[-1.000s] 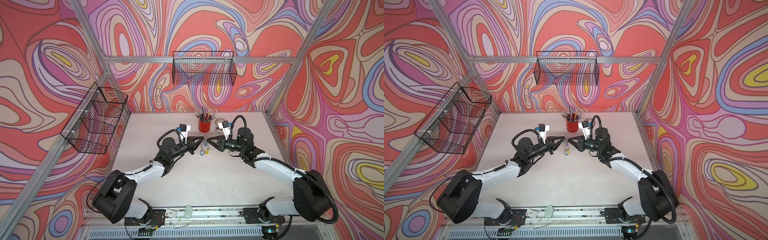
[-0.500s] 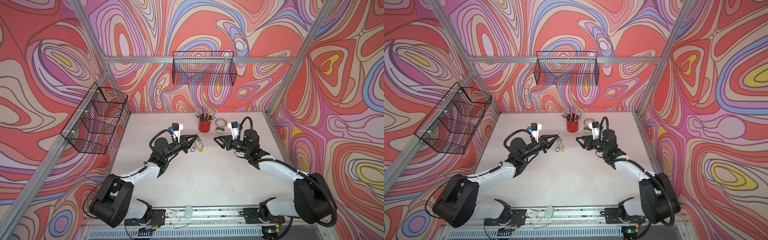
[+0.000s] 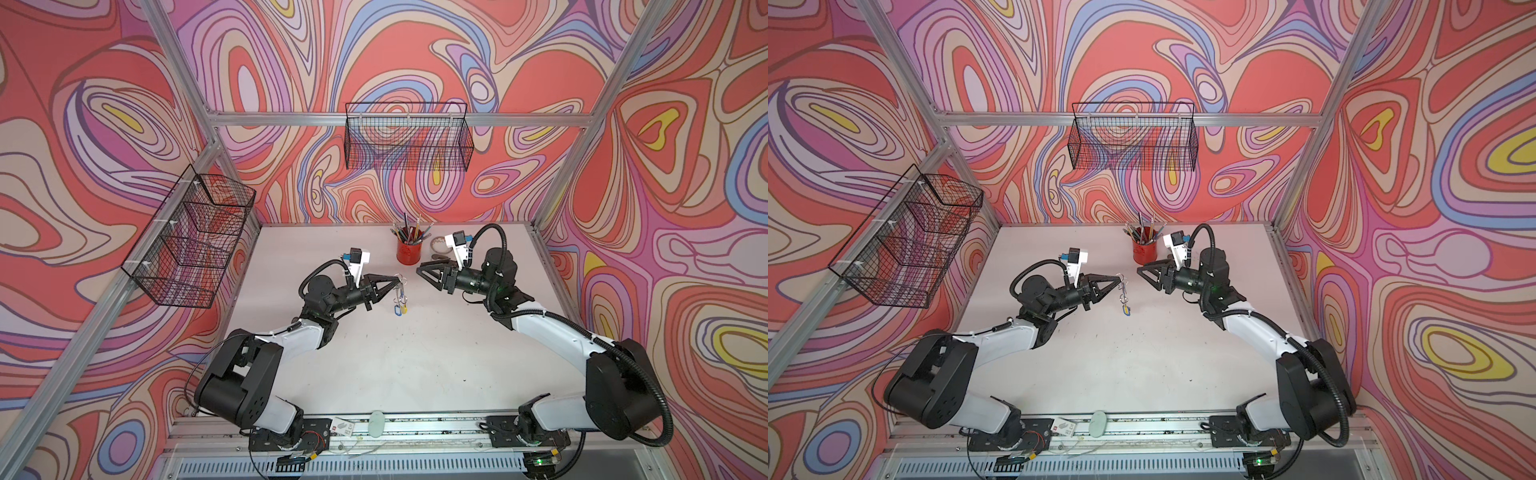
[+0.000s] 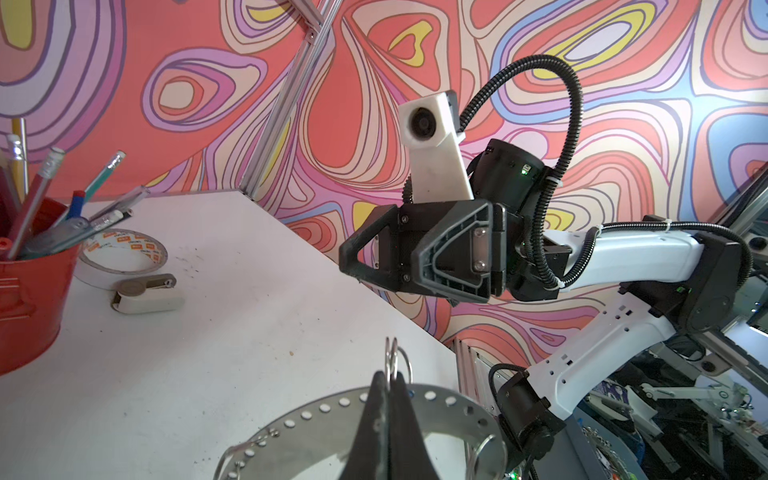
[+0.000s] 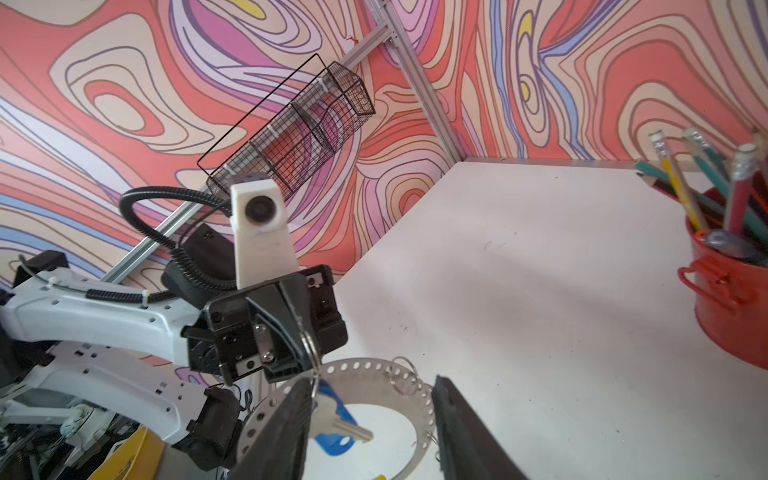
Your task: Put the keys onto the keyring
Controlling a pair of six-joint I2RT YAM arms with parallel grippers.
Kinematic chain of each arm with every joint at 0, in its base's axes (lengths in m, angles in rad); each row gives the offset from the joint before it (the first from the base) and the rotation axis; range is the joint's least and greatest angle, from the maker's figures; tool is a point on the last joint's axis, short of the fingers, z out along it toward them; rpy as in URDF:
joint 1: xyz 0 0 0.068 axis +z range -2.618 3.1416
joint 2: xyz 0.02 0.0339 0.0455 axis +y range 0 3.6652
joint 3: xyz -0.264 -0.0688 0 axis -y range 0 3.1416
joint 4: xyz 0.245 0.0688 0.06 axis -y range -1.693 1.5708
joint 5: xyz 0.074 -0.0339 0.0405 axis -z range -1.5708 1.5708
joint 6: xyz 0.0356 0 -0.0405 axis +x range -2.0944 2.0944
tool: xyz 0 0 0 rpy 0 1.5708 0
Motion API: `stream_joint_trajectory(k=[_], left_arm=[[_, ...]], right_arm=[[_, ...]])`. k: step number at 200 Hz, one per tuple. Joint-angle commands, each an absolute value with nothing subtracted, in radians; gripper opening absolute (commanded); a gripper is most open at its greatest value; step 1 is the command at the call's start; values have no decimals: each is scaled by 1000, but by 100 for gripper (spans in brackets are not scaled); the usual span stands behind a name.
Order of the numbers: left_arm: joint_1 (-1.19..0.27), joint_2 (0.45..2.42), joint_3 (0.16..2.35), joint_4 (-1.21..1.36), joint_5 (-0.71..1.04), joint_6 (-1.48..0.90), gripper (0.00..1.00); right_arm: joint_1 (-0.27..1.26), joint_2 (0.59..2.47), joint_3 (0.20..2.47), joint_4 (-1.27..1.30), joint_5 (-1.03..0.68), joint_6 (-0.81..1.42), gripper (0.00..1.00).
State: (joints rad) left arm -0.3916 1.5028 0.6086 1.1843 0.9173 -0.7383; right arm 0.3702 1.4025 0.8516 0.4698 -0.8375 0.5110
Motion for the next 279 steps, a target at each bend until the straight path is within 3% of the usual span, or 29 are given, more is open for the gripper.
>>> stream_joint_trajectory(k=[1,131,234,256,279], left_arm=[[-390,1515,653,1307,953,-781,0],[-409,1542,658,1306,944,-779,0],[-409,1552,660,1304,942,-773,0],[-410,1556,659,1297,939,-770,0],[-409,1549,660,1271,937,-757,0]], right_arm=[[388,1425,871,538,-909,548,51],[445,1518,872,663,-940,643,38],[455,1551,884,647,-946,636,10],[457,1555,887,647,-957,633,0],[458,1554,884,649,-972,631,0]])
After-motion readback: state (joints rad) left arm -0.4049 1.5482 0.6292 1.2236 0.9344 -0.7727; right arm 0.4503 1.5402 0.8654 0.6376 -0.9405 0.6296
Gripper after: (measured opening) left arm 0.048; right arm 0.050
